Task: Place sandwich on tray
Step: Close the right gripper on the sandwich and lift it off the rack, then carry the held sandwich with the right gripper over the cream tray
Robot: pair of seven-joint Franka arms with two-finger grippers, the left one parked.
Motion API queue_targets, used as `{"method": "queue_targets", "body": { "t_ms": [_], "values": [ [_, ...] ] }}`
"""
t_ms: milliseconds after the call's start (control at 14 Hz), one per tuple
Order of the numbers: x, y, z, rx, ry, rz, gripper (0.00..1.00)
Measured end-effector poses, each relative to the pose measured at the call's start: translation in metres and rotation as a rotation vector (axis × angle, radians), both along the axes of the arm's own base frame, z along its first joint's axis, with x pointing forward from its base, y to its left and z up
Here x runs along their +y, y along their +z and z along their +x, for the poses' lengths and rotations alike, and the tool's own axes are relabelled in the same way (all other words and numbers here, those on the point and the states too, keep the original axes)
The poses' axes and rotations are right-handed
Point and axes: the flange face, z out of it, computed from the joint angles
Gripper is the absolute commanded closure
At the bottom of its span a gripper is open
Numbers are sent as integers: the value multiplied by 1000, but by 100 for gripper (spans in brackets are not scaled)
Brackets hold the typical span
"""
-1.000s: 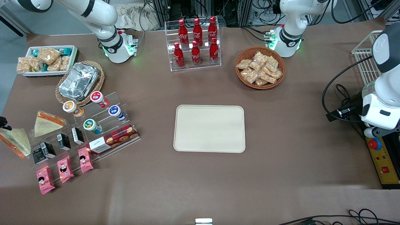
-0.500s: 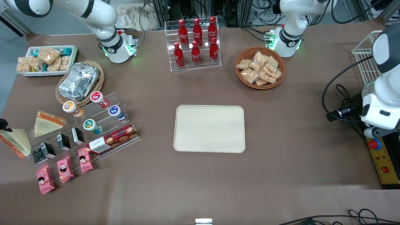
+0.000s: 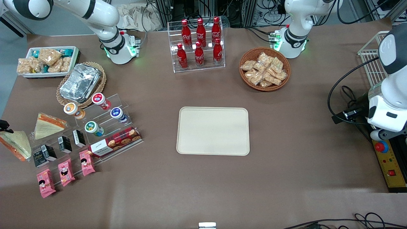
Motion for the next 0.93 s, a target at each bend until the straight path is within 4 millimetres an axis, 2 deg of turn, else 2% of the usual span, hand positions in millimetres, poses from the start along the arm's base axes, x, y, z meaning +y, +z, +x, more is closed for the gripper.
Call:
{"method": "queue_targets", "body": {
  "t_ms": [286, 357, 429, 500, 571, 714, 786, 929],
  "values": [
    [-4, -19, -6, 30, -10, 17, 2],
    [-3, -22, -7, 35, -10, 20, 9],
    [-3, -24, -8, 39, -11, 22, 23],
    [-3, -24, -8, 40, -10, 23, 42],
    [-3, -24, -8, 40, -10, 23, 53],
    [-2, -24, -8, 40, -10, 23, 64],
    [-2, -23, -8, 40, -10, 23, 72],
    [-1, -21, -9, 52, -9, 32, 74]
  ]
}}
